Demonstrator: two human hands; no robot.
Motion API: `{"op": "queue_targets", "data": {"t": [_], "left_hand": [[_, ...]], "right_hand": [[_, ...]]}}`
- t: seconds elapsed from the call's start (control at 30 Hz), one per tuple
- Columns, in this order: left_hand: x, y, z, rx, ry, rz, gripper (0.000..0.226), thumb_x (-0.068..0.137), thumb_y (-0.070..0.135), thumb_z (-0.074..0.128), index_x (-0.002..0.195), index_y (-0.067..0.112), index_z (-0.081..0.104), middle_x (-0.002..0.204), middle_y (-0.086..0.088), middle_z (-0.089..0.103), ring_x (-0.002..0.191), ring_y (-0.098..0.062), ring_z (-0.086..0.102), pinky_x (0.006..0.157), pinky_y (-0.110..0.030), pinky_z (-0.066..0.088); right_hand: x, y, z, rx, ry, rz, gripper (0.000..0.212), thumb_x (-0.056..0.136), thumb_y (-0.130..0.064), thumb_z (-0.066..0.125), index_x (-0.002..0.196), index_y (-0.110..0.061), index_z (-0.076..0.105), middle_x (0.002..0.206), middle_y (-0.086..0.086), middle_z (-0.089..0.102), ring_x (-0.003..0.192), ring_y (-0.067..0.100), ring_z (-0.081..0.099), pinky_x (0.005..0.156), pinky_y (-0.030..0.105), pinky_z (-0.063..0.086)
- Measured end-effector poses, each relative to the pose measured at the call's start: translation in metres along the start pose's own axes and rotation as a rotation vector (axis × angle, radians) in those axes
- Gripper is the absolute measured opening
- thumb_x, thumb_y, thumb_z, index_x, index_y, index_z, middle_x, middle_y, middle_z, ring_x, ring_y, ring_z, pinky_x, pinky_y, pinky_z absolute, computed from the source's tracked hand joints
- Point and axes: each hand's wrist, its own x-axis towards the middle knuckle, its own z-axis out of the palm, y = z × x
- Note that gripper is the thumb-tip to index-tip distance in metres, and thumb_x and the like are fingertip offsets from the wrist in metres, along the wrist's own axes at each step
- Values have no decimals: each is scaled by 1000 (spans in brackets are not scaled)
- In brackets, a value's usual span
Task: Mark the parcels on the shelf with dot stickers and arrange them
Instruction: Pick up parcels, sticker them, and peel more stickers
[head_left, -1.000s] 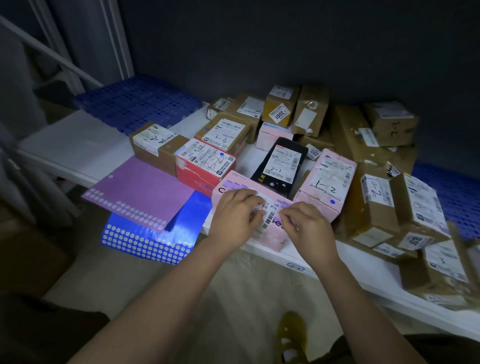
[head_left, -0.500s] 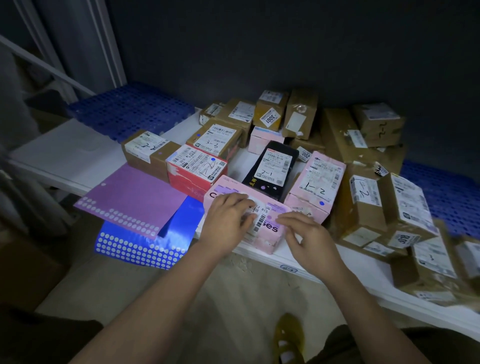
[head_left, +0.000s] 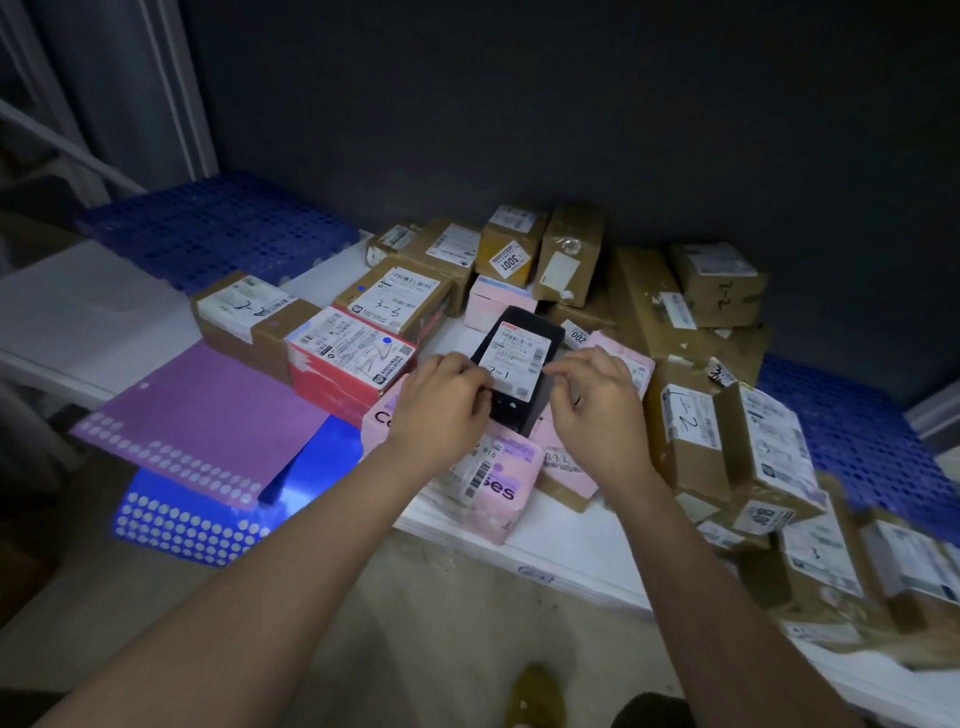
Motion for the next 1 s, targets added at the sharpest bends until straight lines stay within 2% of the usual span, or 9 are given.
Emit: {"op": "queue_targets", "data": {"t": [0.17, 0.3, 0.47, 0.6, 0.67, 0.73, 0.8, 0.9, 1.0], "left_hand": [[48, 31, -3, 60, -76, 37, 34, 96, 27, 43, 127, 21, 54, 134, -5, 49, 124, -27, 40, 99, -39, 34], [74, 56, 9, 83, -119, 83, 38, 95, 26, 42, 132, 18, 49, 134, -9, 47, 122, -30, 42, 97, -40, 36], [97, 84, 27, 93, -133, 146, 40, 95, 25, 43, 135, 17, 45, 137, -11, 44, 125, -31, 41, 99, -41, 35], [118, 109, 41, 24, -172, 131, 38, 96, 29, 43, 133, 18, 46, 137, -10, 44, 128, -30, 38, 103, -43, 33], [129, 121, 47, -32, -185, 101, 36, 96, 30, 43, 129, 17, 47, 134, -10, 45, 126, -30, 38, 101, -42, 34], [138, 134, 52, -62, -180, 91, 36, 96, 31, 43, 129, 17, 46, 131, -10, 45, 124, -30, 39, 100, -41, 35], [148, 145, 59, -88, -168, 86, 36, 97, 32, 44, 129, 16, 45, 130, -9, 45, 123, -28, 41, 97, -40, 37], [167, 153, 68, -103, -160, 65, 38, 97, 32, 43, 131, 15, 43, 131, -10, 44, 124, -28, 40, 99, -40, 37], [190, 153, 77, -55, -169, 61, 39, 97, 33, 43, 131, 14, 42, 134, -13, 41, 126, -32, 36, 105, -43, 32]], "right_hand": [[44, 33, -10, -92, -29, 135, 20, 90, -9, 55, 102, -12, 71, 109, 6, 60, 102, 21, 53, 83, 26, 40], [71, 65, -25, -155, -47, 275, 20, 91, -10, 56, 106, -13, 69, 113, 6, 60, 99, 19, 57, 84, 30, 48], [96, 102, -52, -119, -29, 488, 22, 91, -9, 53, 106, -10, 69, 95, 8, 66, 75, 17, 57, 66, 25, 40], [109, 133, -67, -143, 31, 578, 22, 91, -17, 55, 80, 0, 65, 82, 18, 64, 81, 33, 63, 63, 31, 43], [116, 148, -68, -136, 47, 600, 26, 90, -27, 61, 78, -4, 61, 90, 20, 65, 90, 37, 63, 73, 39, 50], [123, 159, -65, -164, 20, 630, 39, 87, -38, 64, 105, -3, 60, 117, 21, 56, 108, 37, 56, 89, 42, 48], [131, 169, -61, -173, -34, 671, 72, 84, -46, 66, 138, -7, 40, 141, 18, 35, 127, 38, 40, 105, 45, 38], [147, 183, -51, -139, -55, 732, 96, 80, -51, 69, 150, -13, 15, 152, 16, 13, 138, 39, 22, 114, 46, 24], [164, 198, -45, -145, -17, 789, 110, 74, -53, 73, 151, -18, 2, 155, 16, 0, 141, 40, 10, 115, 46, 19]]}}
